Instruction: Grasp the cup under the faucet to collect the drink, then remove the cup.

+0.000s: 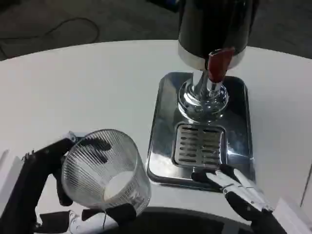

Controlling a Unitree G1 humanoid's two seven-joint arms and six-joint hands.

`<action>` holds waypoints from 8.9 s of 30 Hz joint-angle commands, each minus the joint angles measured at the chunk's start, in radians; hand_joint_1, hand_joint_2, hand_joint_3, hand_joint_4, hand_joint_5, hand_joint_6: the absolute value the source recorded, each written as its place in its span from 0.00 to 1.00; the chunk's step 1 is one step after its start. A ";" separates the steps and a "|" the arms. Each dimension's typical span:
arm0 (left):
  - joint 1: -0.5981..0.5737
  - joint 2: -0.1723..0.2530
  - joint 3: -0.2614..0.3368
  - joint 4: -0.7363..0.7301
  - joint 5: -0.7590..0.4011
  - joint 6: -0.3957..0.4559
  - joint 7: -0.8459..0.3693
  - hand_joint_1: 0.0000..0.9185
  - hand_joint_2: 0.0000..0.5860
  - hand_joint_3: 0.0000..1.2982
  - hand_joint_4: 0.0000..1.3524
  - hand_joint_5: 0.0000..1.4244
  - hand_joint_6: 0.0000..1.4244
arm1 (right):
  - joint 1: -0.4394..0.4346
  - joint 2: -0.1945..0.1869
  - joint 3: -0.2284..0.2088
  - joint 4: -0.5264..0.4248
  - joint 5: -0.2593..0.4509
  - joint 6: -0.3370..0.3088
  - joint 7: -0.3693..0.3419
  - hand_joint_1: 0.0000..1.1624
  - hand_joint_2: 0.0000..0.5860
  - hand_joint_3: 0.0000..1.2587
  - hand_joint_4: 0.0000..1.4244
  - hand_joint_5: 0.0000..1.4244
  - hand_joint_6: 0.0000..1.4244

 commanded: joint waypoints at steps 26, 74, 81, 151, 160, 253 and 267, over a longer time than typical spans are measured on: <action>-0.011 0.004 0.063 0.056 -0.017 -0.065 0.027 0.79 0.00 0.68 0.74 0.85 0.82 | 0.004 0.018 0.023 -0.006 -0.024 -0.006 -0.011 0.36 0.88 0.15 0.07 0.00 0.00; -0.702 0.097 -0.201 0.656 0.169 0.136 0.056 0.78 0.00 0.68 0.74 0.84 0.82 | 0.086 0.013 -0.074 -0.004 0.047 -0.071 -0.035 0.36 0.88 0.15 0.07 0.00 0.00; -0.803 0.077 -0.258 0.732 0.202 0.159 0.090 0.78 0.00 0.68 0.74 0.84 0.82 | 0.103 0.017 -0.089 -0.002 0.056 -0.083 -0.039 0.36 0.88 0.15 0.07 0.00 0.00; -1.044 0.000 -0.476 0.884 0.311 0.281 0.145 0.73 0.00 0.58 0.58 0.72 0.78 | 0.149 0.044 -0.168 0.044 0.128 -0.157 -0.040 0.36 0.88 0.16 0.09 0.00 0.00; -1.033 0.006 -0.480 0.869 0.315 0.282 0.141 0.51 0.14 0.44 0.35 0.58 0.65 | 0.160 0.046 -0.174 0.045 0.138 -0.169 -0.040 0.36 0.88 0.16 0.09 0.01 0.00; -0.919 -0.035 -0.275 0.234 -0.255 0.586 -0.157 0.14 0.12 0.23 0.17 0.24 0.23 | 0.139 0.054 -0.152 0.052 0.141 -0.161 -0.032 0.36 0.88 0.17 0.10 0.03 0.00; -0.978 -0.053 -0.313 0.318 -0.250 0.562 -0.186 0.15 0.15 0.23 0.15 0.22 0.20 | 0.132 0.053 -0.147 0.056 0.138 -0.157 -0.030 0.36 0.88 0.17 0.10 0.03 0.00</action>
